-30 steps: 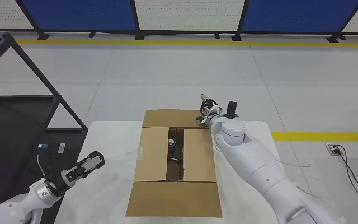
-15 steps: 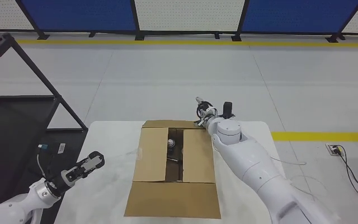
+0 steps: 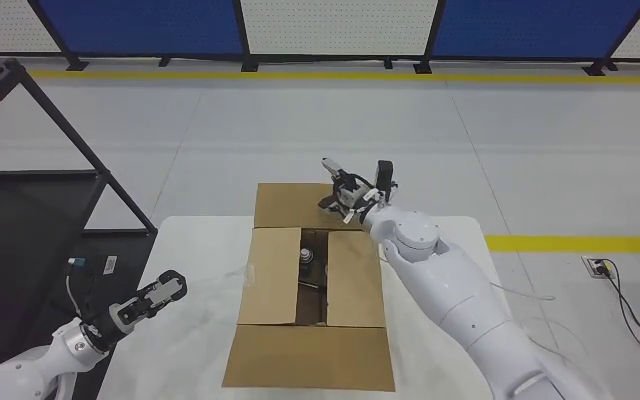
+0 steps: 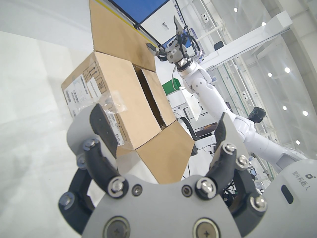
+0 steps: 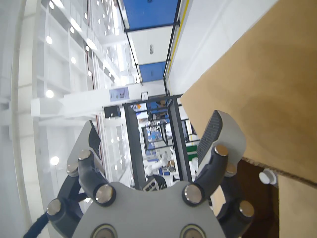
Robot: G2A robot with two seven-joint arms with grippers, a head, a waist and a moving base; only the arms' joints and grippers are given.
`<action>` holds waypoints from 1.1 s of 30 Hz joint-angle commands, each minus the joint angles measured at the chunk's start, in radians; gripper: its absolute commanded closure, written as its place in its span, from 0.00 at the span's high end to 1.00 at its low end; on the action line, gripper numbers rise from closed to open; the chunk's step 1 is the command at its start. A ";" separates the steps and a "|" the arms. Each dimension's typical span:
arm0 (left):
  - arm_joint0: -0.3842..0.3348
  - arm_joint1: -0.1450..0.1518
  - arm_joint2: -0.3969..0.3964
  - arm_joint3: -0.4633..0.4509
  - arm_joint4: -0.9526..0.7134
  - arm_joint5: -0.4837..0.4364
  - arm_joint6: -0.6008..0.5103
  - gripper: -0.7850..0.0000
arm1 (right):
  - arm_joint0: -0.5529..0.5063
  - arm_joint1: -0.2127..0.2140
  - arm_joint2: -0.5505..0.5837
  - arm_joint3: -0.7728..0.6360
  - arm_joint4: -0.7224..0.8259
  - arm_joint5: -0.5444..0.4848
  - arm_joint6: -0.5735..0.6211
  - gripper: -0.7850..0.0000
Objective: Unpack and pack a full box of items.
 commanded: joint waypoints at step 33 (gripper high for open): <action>0.003 0.026 -0.040 0.035 0.013 -0.091 -0.075 1.00 | -0.101 0.086 0.020 -0.239 -0.361 0.194 0.510 1.00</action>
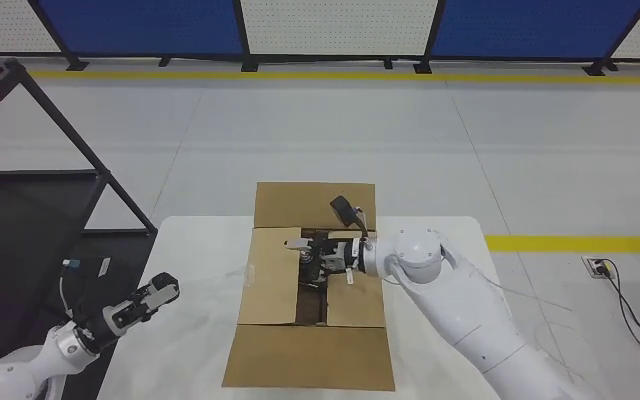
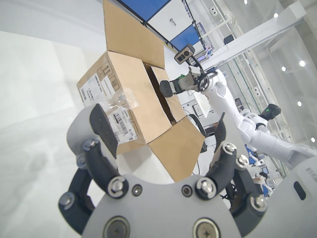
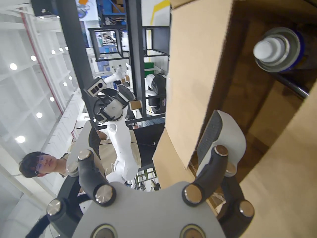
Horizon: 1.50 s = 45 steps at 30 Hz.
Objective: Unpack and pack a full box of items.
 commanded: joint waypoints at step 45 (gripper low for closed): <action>0.094 0.031 0.008 -0.032 -0.003 -0.024 0.053 1.00 | 0.020 -0.085 -0.049 0.103 0.029 -0.124 0.033 1.00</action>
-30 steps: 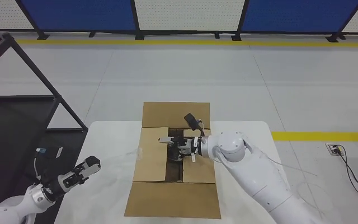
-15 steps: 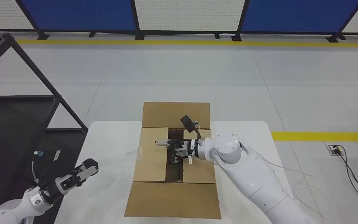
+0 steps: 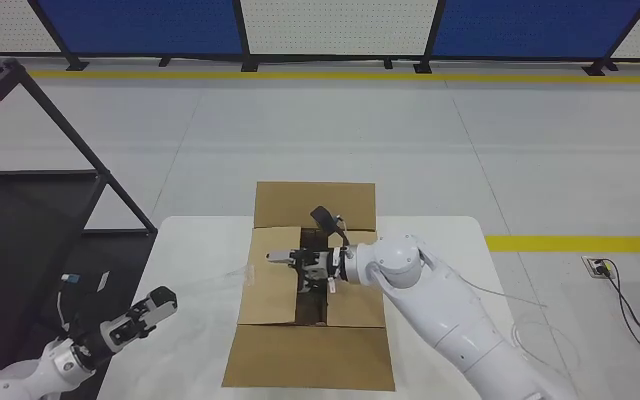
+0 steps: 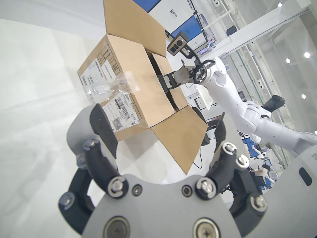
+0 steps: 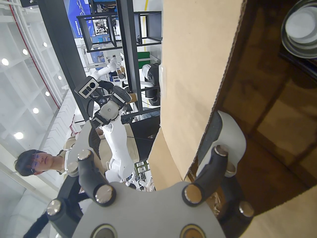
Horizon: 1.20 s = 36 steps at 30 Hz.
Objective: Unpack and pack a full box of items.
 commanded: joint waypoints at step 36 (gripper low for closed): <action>0.016 0.017 -0.002 0.027 -0.033 -0.009 0.030 1.00 | 0.026 -0.061 0.019 0.007 0.174 -0.149 0.105 1.00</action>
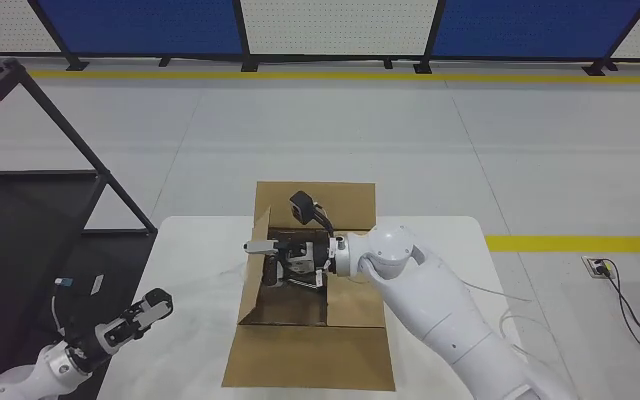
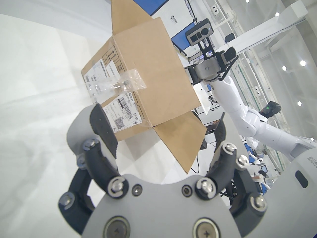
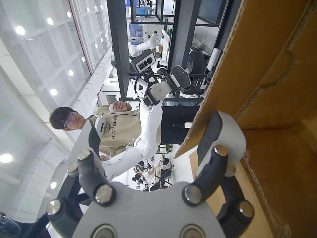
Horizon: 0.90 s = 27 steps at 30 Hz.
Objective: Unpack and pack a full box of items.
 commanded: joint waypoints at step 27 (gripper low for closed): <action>0.038 0.001 -0.054 0.032 -0.116 0.073 0.153 1.00 | 0.076 -0.212 -0.180 0.193 0.059 -0.043 -0.239 1.00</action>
